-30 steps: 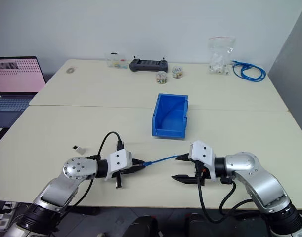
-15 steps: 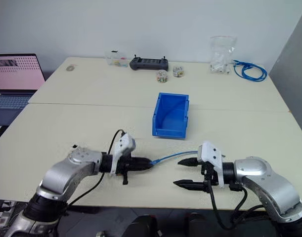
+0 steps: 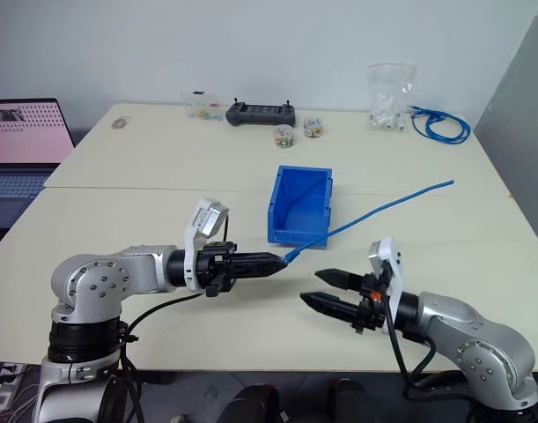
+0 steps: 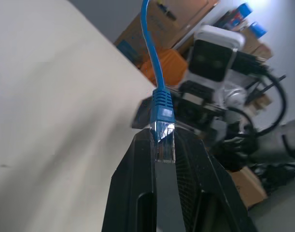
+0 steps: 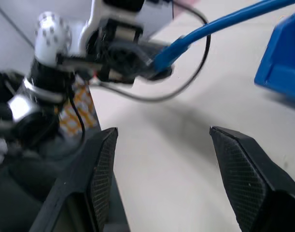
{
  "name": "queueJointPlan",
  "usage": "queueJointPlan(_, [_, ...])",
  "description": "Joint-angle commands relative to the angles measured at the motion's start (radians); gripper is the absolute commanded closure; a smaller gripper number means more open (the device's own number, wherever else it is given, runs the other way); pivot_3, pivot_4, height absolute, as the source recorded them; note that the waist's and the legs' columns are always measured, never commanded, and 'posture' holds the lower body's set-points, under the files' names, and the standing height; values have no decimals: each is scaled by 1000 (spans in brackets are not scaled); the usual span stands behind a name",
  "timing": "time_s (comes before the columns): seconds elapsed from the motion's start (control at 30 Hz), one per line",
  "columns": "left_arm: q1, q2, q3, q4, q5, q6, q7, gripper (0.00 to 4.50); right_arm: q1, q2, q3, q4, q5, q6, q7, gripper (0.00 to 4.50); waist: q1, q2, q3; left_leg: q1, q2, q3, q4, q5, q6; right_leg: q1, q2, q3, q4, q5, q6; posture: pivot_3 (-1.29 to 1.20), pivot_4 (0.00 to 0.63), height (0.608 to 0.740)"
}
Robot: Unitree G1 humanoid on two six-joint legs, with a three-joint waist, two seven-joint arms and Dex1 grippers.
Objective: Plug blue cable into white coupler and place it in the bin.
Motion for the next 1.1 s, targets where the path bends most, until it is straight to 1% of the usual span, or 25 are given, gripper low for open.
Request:
queueJointPlan(0.03, [-1, -16, 60, -11, -116, 56, 52, 4239, -56, 41, -30, -3, 126, 0, -78, 1288, 0, 0, 0, 0, 0, 0, 0, 0, 0, 0, 0, 0, 0, 0, 0, 0, 150, 740])
queueJointPlan(0.13, [1, -25, 78, -11, -164, 73, 98, 4239, -96, 69, -38, 11, 220, -4, -138, 1288, 0, 0, 0, 0, 0, 0, 0, 0, 0, 0, 0, 0, 0, 0, 0, 0, 150, 740])
queueJointPlan(0.23, [5, -23, 86, -10, -206, 76, 135, 4239, -131, 71, -33, 16, 297, 3, -185, 1288, 0, 0, 0, 0, 0, 0, 0, 0, 0, 0, 0, 1, 0, 0, 0, 0, 150, 740])
queueJointPlan(0.4, [4, -18, 95, 0, -257, 65, 180, 4239, -161, 59, -3, 35, 335, 6, -203, 1288, 0, 0, 0, 0, 0, 1, 0, 0, 0, 0, 0, 1, 0, 0, -1, 0, 150, 740])
queueJointPlan(0.5, [5, -13, 91, -1, -273, 53, 196, 4239, -171, 53, 16, 48, 331, 8, -197, 1288, 0, 0, 0, 0, 0, 1, 0, 0, 0, 0, 0, 1, 0, 0, -1, 0, 150, 740])
queueJointPlan(0.57, [3, -13, 89, -2, -288, 48, 207, 4239, -178, 51, 25, 55, 330, 6, -197, 1647, 0, 0, 0, 0, 0, 1, 0, 0, 0, 0, 0, 1, 0, 0, -1, 0, 150, 740])
queueJointPlan(0.6, [3, -13, 88, -2, -295, 47, 210, 4239, -181, 51, 28, 58, 332, 6, -196, 1731, 0, 0, 0, 0, 0, 1, 0, 0, 0, 0, 0, 1, 0, 0, -1, 0, 150, 740])
queueJointPlan(0.73, [11, -2, 77, -9, -316, 39, 218, 4239, -195, 48, 32, 69, 349, 3, -201, 2756, 0, 0, 0, 0, 0, 2, 0, 0, 0, -1, 0, 2, 0, 0, -1, 0, 150, 740])
queueJointPlan(0.8, [17, 5, 73, -10, -315, 34, 216, 4239, -199, 43, 31, 70, 354, 4, -198, 3108, 0, 0, 0, 0, 0, 2, 0, 0, 0, -1, 0, 2, 0, 0, -1, 0, 150, 740])
queueJointPlan(1.0, [24, 22, 47, 0, -297, 4, 202, 4239, -200, 15, 38, 65, 379, 10, -184, 4409, 0, 0, 0, 0, 0, 2, 0, 0, 0, -1, 0, 2, 0, 0, -1, 0, 150, 740])
queueJointPlan(1.1, [24, 28, 37, 3, -285, -19, 194, 4239, -198, 5, 43, 61, 388, 12, -181, 4429, 0, 0, 0, 0, 0, 2, -1, 0, 0, -1, 0, 2, 0, 0, -1, 0, 150, 740])
